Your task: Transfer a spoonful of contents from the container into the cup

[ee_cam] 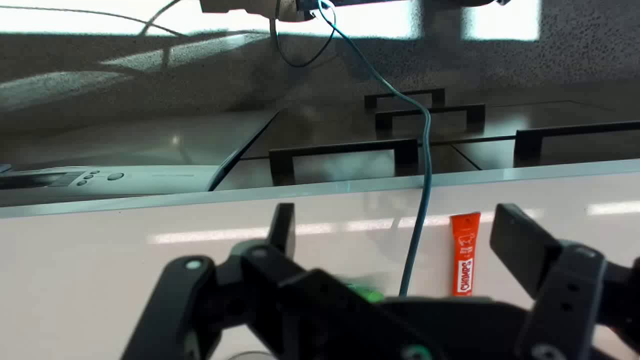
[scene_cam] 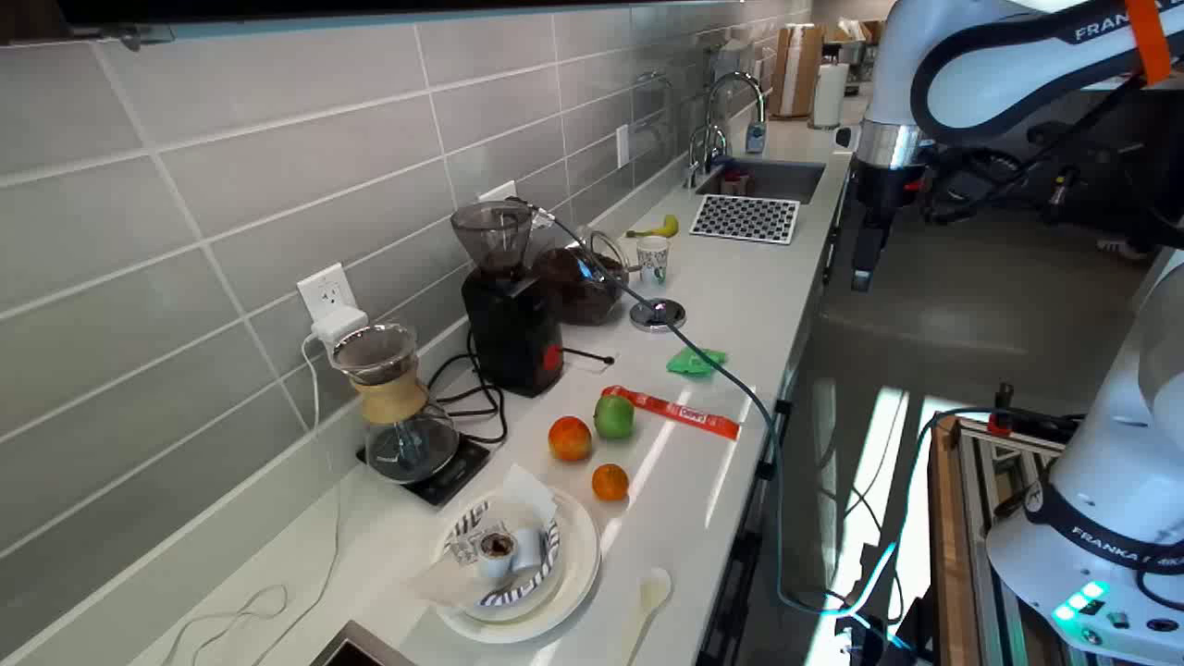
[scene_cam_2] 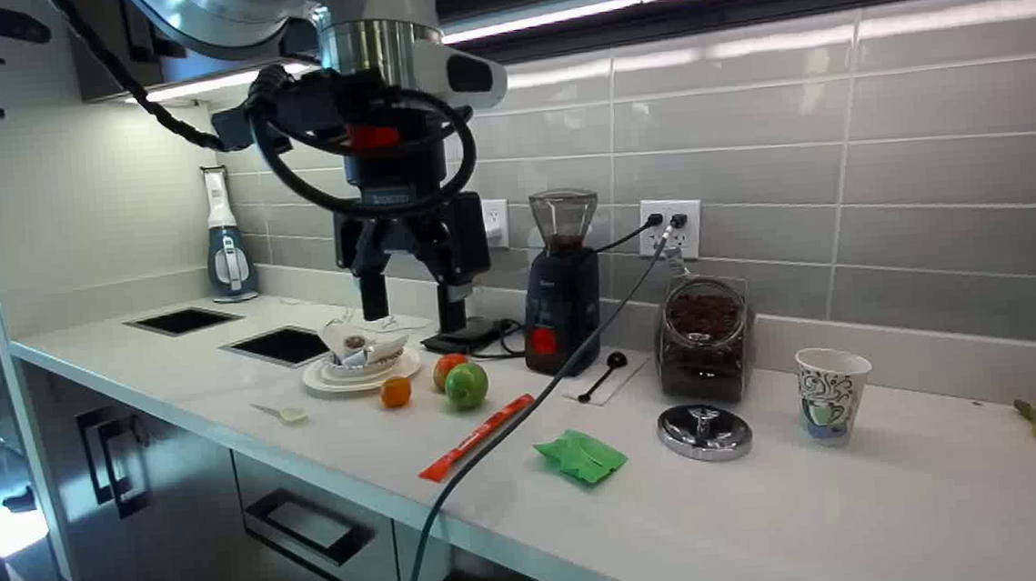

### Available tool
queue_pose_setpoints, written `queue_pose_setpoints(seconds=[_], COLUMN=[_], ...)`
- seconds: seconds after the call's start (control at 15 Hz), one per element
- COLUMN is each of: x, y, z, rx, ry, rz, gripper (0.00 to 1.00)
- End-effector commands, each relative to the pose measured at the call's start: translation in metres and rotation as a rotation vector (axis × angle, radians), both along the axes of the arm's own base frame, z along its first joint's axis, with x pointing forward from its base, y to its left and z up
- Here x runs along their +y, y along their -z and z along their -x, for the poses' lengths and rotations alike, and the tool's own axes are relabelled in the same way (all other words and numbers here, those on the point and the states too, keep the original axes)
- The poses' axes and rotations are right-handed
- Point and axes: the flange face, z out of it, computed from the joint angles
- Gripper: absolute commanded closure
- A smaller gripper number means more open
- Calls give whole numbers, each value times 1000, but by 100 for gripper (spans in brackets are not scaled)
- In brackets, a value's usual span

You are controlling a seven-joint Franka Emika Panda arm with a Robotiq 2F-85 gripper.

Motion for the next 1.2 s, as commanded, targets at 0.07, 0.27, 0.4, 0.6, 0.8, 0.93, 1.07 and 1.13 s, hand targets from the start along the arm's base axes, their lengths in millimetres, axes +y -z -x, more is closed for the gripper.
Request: queue_pose_setpoints(seconds=[0.07, 0.27, 0.4, 0.6, 0.8, 0.93, 1.07, 1.13], x=[0, 0, 0, 0, 0, -3, -13, -17], y=[-1, 0, 0, 0, 0, 1, 8, 11], z=[0, 0, 0, 0, 0, -6, -23, -33], rx=[1, 1, 1, 1, 1, 6, 25, 24], ry=[0, 0, 0, 0, 0, 35, 117, 124], rz=[0, 0, 0, 0, 0, 1, -4, -12], gripper=[0, 0, 0, 0, 0, 0, 0, 0])
